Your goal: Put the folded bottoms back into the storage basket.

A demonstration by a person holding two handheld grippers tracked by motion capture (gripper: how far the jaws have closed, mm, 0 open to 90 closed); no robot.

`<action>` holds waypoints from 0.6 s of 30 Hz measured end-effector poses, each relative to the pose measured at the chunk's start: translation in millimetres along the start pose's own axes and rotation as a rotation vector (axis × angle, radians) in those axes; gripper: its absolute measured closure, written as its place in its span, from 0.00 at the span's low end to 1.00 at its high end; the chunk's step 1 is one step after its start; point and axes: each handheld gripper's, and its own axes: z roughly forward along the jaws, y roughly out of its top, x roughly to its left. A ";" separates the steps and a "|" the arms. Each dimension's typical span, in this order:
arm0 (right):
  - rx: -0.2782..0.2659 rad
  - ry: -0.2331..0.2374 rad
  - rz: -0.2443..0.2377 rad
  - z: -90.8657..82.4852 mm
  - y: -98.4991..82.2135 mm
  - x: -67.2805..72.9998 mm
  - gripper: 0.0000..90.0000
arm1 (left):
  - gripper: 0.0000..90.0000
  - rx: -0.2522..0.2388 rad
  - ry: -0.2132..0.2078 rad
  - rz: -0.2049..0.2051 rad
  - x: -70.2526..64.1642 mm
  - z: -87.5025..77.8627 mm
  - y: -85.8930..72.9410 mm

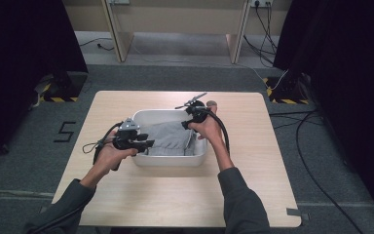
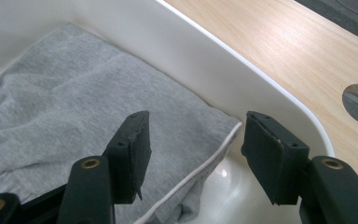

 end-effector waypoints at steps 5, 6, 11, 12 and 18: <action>0.006 -0.019 -0.038 -4.4 -1.0 2.3 0.46 | 0.64 -0.001 -0.001 0.007 -3.3 1.5 2.1; 0.004 -0.019 -0.038 -5.6 -1.5 2.5 0.45 | 0.63 -0.004 -0.003 0.007 -3.7 1.3 1.9; -0.026 -0.001 -0.026 -12.2 -4.8 3.0 0.45 | 0.57 -0.011 -0.013 0.002 -7.7 -0.9 0.1; -0.033 0.005 -0.020 -13.9 -5.9 3.2 0.45 | 0.56 -0.019 -0.023 0.000 -9.3 -2.1 -0.5; -0.070 0.019 -0.046 -25.8 -12.9 9.3 0.43 | 0.45 -0.035 -0.031 -0.007 -17.5 -8.4 -1.8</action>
